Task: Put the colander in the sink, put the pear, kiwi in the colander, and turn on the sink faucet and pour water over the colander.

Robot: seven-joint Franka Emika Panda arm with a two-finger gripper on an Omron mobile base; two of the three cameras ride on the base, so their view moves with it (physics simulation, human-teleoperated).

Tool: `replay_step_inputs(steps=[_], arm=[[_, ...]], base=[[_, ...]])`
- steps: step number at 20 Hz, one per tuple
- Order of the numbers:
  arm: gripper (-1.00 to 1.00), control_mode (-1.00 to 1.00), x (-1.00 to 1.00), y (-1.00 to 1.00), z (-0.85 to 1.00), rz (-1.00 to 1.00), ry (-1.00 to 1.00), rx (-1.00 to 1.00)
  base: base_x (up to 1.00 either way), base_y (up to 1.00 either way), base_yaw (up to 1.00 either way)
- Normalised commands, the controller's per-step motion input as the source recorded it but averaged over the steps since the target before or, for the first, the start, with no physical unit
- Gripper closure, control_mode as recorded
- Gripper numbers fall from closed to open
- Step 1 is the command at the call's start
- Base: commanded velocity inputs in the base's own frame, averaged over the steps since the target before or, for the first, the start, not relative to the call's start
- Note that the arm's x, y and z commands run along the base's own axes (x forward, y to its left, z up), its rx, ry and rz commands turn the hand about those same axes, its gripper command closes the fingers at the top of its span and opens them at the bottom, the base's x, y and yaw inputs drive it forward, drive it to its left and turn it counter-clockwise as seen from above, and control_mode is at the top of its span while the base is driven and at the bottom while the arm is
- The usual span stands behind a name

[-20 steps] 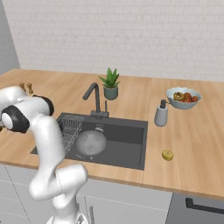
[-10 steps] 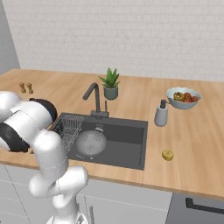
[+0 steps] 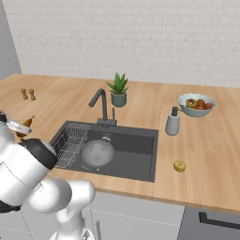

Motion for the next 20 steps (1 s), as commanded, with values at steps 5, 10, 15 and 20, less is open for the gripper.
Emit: replay_step_inputs(steps=[5, 10, 15, 20], arm=[[1.0, -1.0, 0.0, -1.0, 0.2, -0.24, 0.0, 0.17], [1.0, -1.0, 0.0, -1.0, 0.22, -0.17, 0.05, 0.3], [1.0, -1.0, 0.0, -1.0, 0.11, -0.11, 0.04, 0.4], [1.0, -1.0, 0.0, -0.99, 0.0, -0.07, 0.0, 0.46]], base=[[0.0, 0.0, 0.0], [0.0, 0.0, 0.0], [0.0, 0.0, 0.0], [0.0, 0.0, 0.0]])
